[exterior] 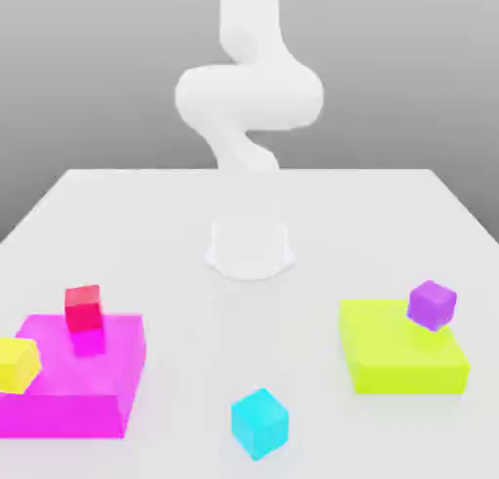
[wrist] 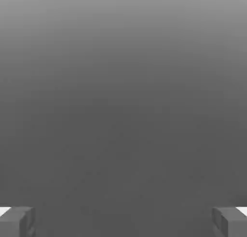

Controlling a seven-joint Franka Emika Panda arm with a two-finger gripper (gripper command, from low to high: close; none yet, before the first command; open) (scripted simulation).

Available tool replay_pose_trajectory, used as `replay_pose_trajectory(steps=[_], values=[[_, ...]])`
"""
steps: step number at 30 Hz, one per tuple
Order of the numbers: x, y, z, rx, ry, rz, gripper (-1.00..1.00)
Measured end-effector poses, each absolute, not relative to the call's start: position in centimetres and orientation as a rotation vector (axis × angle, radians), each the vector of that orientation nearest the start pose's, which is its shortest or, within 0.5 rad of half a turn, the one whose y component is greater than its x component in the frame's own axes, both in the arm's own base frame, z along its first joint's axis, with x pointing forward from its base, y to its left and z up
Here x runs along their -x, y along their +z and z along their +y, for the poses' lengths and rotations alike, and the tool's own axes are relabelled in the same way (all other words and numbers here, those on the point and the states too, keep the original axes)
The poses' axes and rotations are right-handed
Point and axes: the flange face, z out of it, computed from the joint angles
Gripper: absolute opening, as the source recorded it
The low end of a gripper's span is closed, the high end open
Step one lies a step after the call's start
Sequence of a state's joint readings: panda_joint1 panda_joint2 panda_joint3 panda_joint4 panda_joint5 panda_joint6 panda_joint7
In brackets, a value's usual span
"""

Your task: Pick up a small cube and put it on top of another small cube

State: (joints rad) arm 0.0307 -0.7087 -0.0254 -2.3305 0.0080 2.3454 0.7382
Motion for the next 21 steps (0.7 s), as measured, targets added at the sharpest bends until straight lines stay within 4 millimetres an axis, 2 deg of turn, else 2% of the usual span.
replay_pose_trajectory(steps=[5, 10, 15, 21], values=[[-43.7, 56.9, 0.2, 2.684, -0.748, 0.844, 0.0], [-46.8, 46.7, 0.9, 2.824, -0.557, 0.708, 0.0], [-47.4, 36.4, 1.5, 2.949, -0.361, 0.562, 0.0], [-45.2, 24.6, 1.7, 3.079, -0.117, 0.368, 0.0]])
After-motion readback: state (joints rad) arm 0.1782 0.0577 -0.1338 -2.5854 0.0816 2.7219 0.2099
